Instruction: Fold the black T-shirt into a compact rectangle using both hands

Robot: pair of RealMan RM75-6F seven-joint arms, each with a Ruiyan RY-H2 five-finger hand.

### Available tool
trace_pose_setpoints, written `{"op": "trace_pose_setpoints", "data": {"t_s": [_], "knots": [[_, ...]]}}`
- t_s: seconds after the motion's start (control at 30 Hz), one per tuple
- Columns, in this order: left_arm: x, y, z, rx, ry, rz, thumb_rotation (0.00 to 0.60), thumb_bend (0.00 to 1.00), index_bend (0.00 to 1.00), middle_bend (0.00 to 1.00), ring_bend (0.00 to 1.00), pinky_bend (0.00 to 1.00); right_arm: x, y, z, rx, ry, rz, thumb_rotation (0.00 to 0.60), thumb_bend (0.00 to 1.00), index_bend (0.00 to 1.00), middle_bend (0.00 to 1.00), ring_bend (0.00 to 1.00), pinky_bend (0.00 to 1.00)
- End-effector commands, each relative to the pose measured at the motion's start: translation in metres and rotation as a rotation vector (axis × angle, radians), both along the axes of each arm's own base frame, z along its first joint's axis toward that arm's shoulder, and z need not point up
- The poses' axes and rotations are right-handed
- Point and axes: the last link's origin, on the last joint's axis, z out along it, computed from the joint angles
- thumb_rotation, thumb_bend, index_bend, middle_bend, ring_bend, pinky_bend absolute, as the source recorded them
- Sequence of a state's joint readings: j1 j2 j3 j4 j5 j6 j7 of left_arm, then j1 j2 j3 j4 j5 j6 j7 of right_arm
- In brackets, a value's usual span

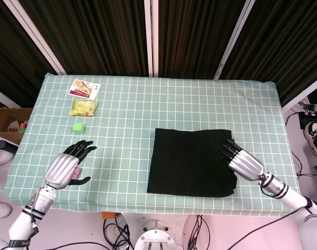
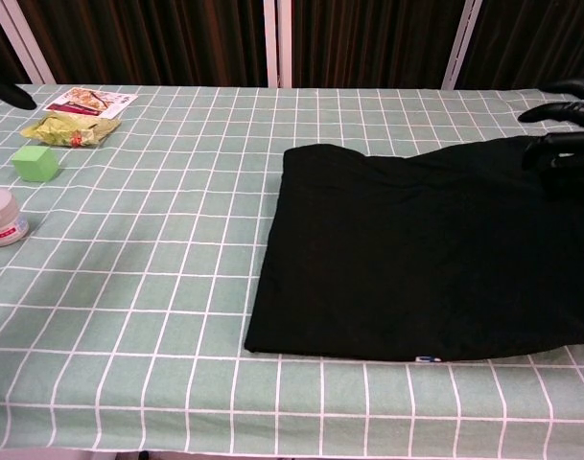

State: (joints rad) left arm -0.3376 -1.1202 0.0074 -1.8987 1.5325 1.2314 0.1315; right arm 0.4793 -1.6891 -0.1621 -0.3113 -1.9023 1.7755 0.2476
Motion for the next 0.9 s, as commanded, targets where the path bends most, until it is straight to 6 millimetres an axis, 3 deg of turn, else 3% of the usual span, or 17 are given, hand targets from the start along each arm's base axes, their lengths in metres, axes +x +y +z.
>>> {"op": "trace_pose_setpoints", "data": {"t_s": [0.03,0.13,0.23,0.37,0.57,0.73,0.9], "knots": [[0.001,0.0,0.001,0.0,0.0,0.0,0.6,0.15,0.16,0.09,0.06,0.18,0.008,-0.004,0.03,-0.057,0.012,0.096,0.6,0.55,0.75,0.38,0.12,0.0],[0.001,0.001,0.002,-0.001,-0.005,0.003,0.6,0.15,0.16,0.09,0.06,0.18,0.026,-0.015,0.031,-0.056,0.039,0.188,0.6,0.53,0.75,0.38,0.12,0.0],[0.0,0.001,0.004,0.0,-0.009,0.006,0.6,0.15,0.16,0.09,0.06,0.18,0.05,-0.028,0.019,-0.028,0.066,0.269,0.6,0.52,0.75,0.38,0.12,0.0],[-0.003,0.001,0.004,-0.003,-0.01,0.014,0.6,0.14,0.16,0.09,0.06,0.18,0.086,-0.04,-0.012,0.034,0.102,0.349,0.6,0.52,0.75,0.37,0.12,0.0],[-0.011,0.0,0.005,-0.013,-0.006,0.035,0.6,0.15,0.16,0.09,0.06,0.18,0.125,-0.045,-0.057,0.117,0.167,0.411,0.6,0.5,0.75,0.37,0.12,0.0],[-0.017,-0.001,0.005,-0.016,-0.01,0.045,0.6,0.15,0.16,0.09,0.06,0.18,0.144,-0.045,-0.084,0.171,0.216,0.435,0.6,0.5,0.75,0.37,0.12,0.0],[-0.021,-0.001,0.005,-0.019,-0.012,0.052,0.6,0.14,0.16,0.09,0.06,0.18,0.151,-0.048,-0.101,0.189,0.243,0.428,0.6,0.49,0.75,0.37,0.12,0.0]]}}
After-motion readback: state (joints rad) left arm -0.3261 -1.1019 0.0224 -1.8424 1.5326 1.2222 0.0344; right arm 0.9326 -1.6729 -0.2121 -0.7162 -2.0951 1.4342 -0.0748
